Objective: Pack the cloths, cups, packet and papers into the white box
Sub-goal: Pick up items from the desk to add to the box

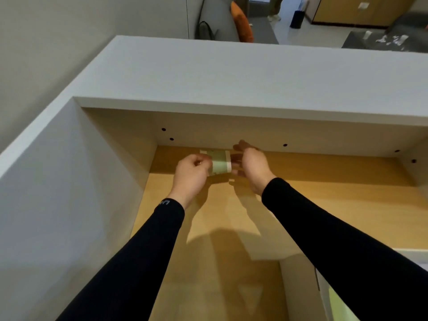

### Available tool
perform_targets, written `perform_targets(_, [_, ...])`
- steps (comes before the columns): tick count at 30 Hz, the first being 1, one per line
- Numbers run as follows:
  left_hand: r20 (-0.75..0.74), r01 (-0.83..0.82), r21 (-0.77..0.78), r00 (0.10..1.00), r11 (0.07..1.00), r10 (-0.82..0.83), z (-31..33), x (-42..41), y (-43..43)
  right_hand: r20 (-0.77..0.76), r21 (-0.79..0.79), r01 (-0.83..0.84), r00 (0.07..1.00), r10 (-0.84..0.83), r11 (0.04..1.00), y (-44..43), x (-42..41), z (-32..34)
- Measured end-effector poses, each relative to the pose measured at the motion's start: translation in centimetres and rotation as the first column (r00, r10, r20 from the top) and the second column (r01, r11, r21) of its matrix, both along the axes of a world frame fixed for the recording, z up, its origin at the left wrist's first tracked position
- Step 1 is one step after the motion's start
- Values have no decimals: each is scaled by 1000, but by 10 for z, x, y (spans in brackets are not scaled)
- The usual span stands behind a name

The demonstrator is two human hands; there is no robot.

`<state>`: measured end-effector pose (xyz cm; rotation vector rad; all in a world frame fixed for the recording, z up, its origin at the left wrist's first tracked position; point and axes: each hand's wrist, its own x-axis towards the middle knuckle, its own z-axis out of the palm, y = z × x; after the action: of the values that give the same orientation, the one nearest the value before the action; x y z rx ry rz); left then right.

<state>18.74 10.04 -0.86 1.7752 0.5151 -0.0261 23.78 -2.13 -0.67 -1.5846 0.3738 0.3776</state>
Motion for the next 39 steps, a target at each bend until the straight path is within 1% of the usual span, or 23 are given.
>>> perform_targets(2, [111, -3, -13, 994, 1000, 4, 20, -17, -10, 73, -4, 13, 997, -13, 1000, -14, -22, 27])
perform_targets(4, [171, 20, -64, 985, 998, -9, 43, -34, -24, 119, 3, 15, 993, -16, 1000, -31, -46, 56])
perform_targets(7, [231, 163, -72, 963, 984, -142, 77, -60, -58, 174, 26, 59, 983, -63, 998, -66, -84, 92])
perform_targets(10, [253, 340, -57, 914, 939, -316, 105, -85, -96, 201, 10, 126, 972, -125, 992, -112, -121, 118])
perform_targets(14, [225, 544, -27, 820, 838, -526, 128, -116, -146, 178, -67, 158, 973, -144, 985, -174, -170, 134])
perform_targets(18, [141, 608, 24, 784, 794, -604, 131, -147, -187, 101, -116, 115, 990, -103, 987, -219, -210, 132])
perform_targets(21, [23, 651, 71, 756, 756, -654, 125, -167, -211, 38, -100, 79, 996, -76, 992, -243, -231, 121])
perform_targets(22, [-26, 654, 122, 754, 747, -656, 121, -171, -217, 19, -91, 59, 998, -57, 994, -252, -237, 117])
perform_targets(23, [-96, 667, 227, 741, 710, -665, 117, -176, -221, 8, -110, 24, 1000, -24, 994, -260, -243, 112])
perform_targets(24, [-185, 674, 378, 726, 634, -662, 112, -179, -223, 9, -163, -15, 1000, 17, 987, -271, -249, 109])
perform_targets(25, [-254, 647, 524, 739, 553, -624, 108, -183, -227, 25, -221, -38, 999, 45, 974, -283, -255, 106])
perform_targets(26, [-263, 583, 633, 780, 509, -567, 106, -185, -232, 54, -261, -33, 997, 49, 965, -297, -260, 105])
perform_targets(27, [-242, 517, 690, 824, 507, -512, 107, -189, -238, 85, -268, -6, 996, 30, 963, -313, -265, 106])
perform_targets(28, [-197, 448, 723, 863, 526, -465, 111, -194, -246, 108, -246, 32, 994, -6, 969, -331, -270, 108])
perform_targets(29, [-148, 391, 750, 886, 534, -440, 117, -199, -258, 127, -212, 74, 991, -48, 974, -350, -275, 110])
perform_targets(31, [-61, 321, 777, 895, 541, -442, 129, -210, -286, 150, -180, 124, 984, -97, 976, -386, -285, 113])
perform_targets(33, [30, 316, 707, 880, 632, -474, 139, -220, -321, 163, -170, 151, 979, -123, 974, -419, -295, 114])
perform_targets(34, [67, 334, 642, 872, 690, -485, 141, -225, -338, 166, -154, 172, 975, -147, 973, -434, -300, 114])
perform_targets(35, [83, 366, 581, 862, 727, -501, 142, -229, -356, 167, -133, 199, 970, -176, 971, -447, -305, 114])
perform_targets(36, [85, 402, 533, 850, 744, -520, 140, -232, -374, 167, -118, 224, 965, -203, 967, -461, -310, 112])
perform_targets(39, [79, 492, 441, 812, 751, -579, 130, -233, -425, 165, -100, 285, 950, -267, 953, -503, -323, 104])
